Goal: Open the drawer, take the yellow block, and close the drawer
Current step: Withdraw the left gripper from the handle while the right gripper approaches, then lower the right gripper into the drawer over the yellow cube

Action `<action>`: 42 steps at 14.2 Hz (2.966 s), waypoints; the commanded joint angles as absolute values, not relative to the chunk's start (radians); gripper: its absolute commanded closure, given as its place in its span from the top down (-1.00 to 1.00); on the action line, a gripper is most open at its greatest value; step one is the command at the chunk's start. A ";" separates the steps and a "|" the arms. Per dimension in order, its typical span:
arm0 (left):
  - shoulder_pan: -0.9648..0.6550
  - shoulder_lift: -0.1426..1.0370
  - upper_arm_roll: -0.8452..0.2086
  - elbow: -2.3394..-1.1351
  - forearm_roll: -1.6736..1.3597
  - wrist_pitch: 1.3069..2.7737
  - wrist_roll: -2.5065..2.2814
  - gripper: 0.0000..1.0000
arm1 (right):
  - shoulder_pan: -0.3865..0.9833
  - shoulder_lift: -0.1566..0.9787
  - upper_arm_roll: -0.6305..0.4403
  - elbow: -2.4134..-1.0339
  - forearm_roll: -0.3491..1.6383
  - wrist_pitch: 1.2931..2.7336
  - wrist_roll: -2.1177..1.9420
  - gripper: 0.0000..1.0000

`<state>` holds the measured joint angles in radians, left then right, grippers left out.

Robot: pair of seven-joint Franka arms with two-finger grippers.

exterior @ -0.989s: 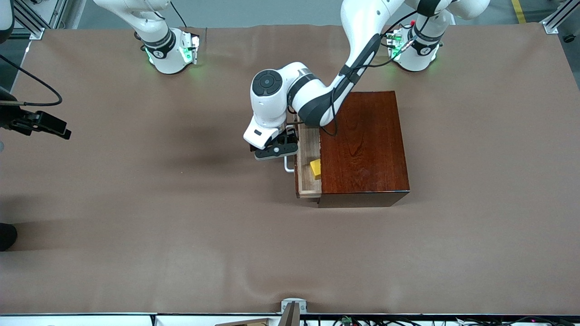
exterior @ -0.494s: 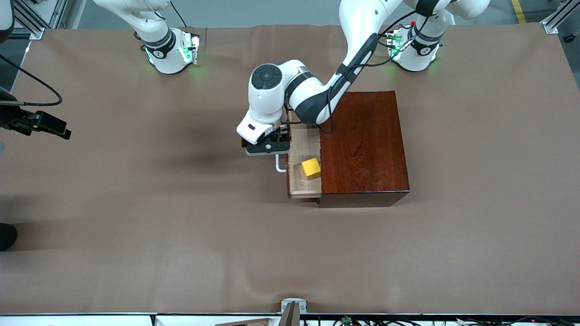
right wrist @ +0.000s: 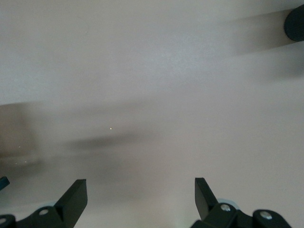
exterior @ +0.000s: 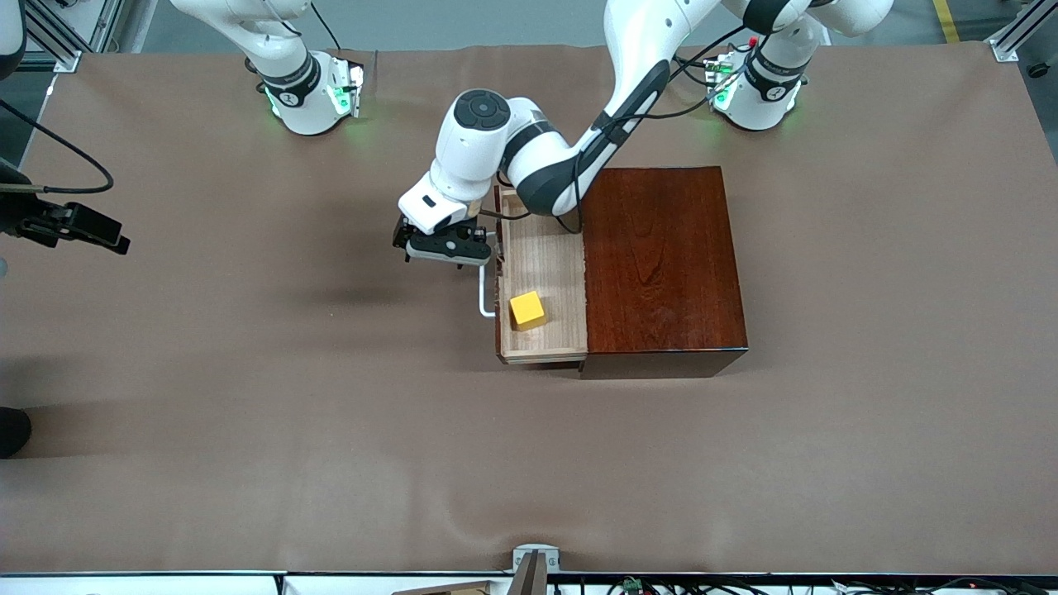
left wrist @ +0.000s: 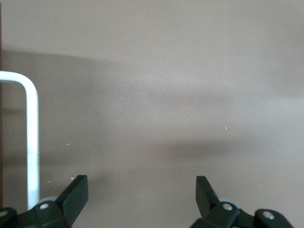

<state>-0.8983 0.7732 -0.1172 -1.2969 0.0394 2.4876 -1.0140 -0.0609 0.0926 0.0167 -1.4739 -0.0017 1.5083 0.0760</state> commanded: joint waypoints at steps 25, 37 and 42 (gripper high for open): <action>-0.220 0.143 -0.117 -1.545 0.006 1.780 -0.401 1.00 | 0.466 0.259 0.031 -1.445 0.138 1.721 1.410 1.00; 0.026 0.017 -0.107 -1.551 0.005 1.534 -0.054 1.00 | 0.686 0.534 0.031 -1.414 0.135 2.123 2.283 1.00; -0.064 -0.024 0.015 -1.558 0.005 1.500 0.013 1.00 | 0.695 0.603 0.031 -1.416 0.100 2.197 2.273 1.00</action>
<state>-0.0415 0.0331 -0.0347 -1.5275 0.0278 1.5213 -0.0505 0.6804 0.5767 0.0405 -1.4479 0.1269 2.1912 2.2601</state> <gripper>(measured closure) 0.000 0.000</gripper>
